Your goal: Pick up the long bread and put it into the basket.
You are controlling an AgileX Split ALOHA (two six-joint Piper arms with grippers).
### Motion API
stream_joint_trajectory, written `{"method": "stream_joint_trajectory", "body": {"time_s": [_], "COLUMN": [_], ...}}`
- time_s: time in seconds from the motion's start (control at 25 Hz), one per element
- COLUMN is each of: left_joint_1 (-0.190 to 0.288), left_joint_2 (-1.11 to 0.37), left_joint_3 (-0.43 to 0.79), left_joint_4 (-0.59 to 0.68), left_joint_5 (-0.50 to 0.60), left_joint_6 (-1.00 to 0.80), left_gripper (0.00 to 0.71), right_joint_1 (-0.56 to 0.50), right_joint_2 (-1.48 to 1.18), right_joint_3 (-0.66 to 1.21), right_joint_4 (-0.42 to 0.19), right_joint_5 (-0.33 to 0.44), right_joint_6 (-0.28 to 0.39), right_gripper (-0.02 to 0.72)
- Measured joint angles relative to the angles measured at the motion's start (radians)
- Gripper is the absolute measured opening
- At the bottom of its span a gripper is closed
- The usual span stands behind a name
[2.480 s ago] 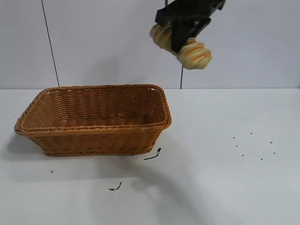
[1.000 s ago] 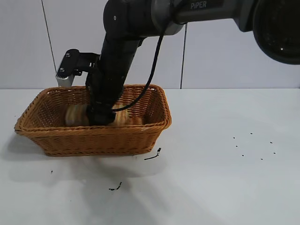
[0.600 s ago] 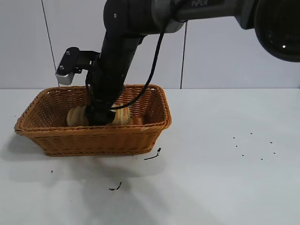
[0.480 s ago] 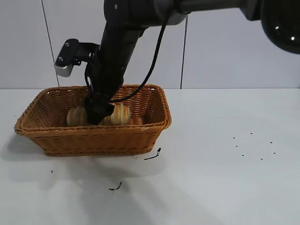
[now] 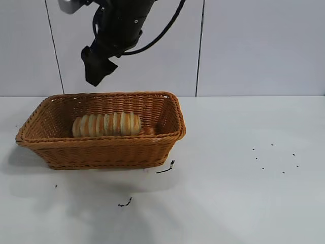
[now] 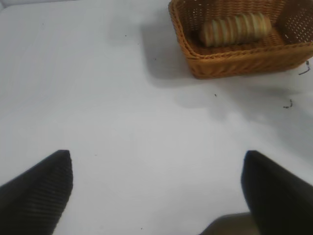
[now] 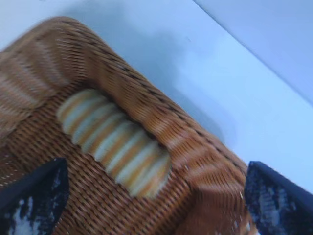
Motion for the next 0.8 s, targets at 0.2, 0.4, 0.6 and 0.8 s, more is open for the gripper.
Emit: {"method": "stream_joint_trajectory", "body": {"time_s": [0.2, 0.4, 0.6, 0.8], "left_joint_1": [0.0, 0.0, 0.0, 0.0], "left_joint_2": [0.0, 0.0, 0.0, 0.0], "left_joint_3": [0.0, 0.0, 0.0, 0.0], "left_joint_4": [0.0, 0.0, 0.0, 0.0], "left_joint_5": [0.0, 0.0, 0.0, 0.0], "left_joint_6": [0.0, 0.0, 0.0, 0.0], "left_gripper": [0.696, 0.696, 0.696, 0.696], "right_joint_1": [-0.113, -0.264, -0.417, -0.501], "right_joint_2": [-0.001, -0.001, -0.001, -0.002], "right_joint_3": [0.0, 0.0, 0.0, 0.0], "right_joint_4": [-0.021, -0.023, -0.038, -0.031], "right_joint_5": [0.047, 0.116, 0.169, 0.207], "right_joint_6": [0.095, 0.118, 0.121, 0.121], "right_gripper": [0.672, 0.672, 0.672, 0.672]}}
